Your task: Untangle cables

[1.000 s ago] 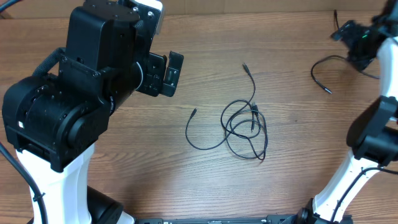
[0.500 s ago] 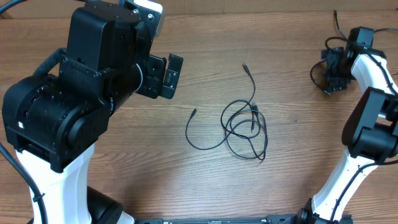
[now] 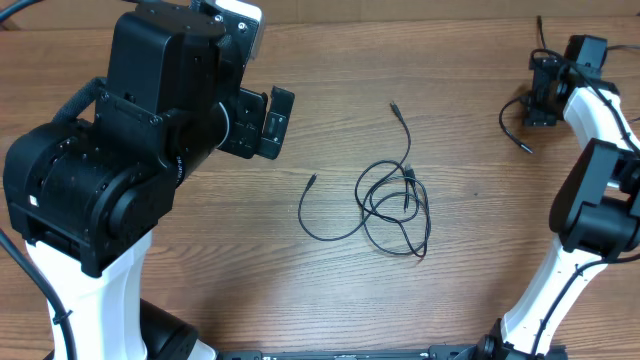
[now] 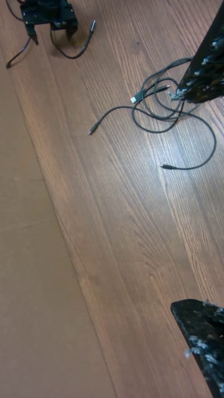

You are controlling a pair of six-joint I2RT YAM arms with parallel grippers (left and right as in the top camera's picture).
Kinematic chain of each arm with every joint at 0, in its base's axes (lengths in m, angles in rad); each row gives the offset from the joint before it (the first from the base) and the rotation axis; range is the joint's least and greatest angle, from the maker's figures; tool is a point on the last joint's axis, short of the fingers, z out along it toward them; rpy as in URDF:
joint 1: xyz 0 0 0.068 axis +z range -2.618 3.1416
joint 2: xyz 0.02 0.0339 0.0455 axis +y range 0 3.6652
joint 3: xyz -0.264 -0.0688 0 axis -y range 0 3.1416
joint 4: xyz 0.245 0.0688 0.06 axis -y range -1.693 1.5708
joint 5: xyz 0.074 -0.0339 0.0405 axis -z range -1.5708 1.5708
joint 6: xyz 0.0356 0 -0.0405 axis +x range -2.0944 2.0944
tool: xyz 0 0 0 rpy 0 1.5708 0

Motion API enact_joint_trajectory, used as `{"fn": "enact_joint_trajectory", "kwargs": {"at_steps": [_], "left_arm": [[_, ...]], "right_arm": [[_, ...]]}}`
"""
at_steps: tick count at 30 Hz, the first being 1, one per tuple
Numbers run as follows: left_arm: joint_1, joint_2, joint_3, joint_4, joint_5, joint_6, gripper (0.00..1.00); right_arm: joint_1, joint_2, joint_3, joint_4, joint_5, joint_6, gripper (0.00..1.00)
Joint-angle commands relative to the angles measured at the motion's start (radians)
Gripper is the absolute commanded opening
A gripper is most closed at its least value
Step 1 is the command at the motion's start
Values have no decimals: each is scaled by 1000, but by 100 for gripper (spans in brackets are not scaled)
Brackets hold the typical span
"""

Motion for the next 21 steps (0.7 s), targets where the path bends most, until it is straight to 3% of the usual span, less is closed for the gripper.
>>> {"fn": "enact_joint_trajectory", "kwargs": {"at_steps": [1, 5, 6, 8, 10, 13, 15, 21], "left_arm": [[-8, -3, 2, -2, -13, 23, 100], [-8, -3, 2, -1, -13, 23, 100], [-8, -3, 2, -2, -13, 23, 100], [-8, -3, 2, -1, -13, 23, 100], [-8, -3, 2, -1, -13, 22, 100], [-8, -3, 2, -1, -13, 22, 100], [-8, -3, 2, -1, -13, 22, 100], [-8, -3, 2, -1, -13, 23, 100]], "right_arm": [[-3, 51, 5, 17, 8, -13, 90], [-3, 76, 5, 30, 16, -17, 90], [-3, 80, 5, 35, 16, -18, 86], [-3, 86, 5, 40, 20, -17, 46], [-5, 92, 5, 50, 20, -18, 33], [-5, 101, 5, 62, 23, -44, 27], [-6, 108, 5, 61, 27, -49, 4], [-6, 110, 20, 114, -10, -178, 4]]}}
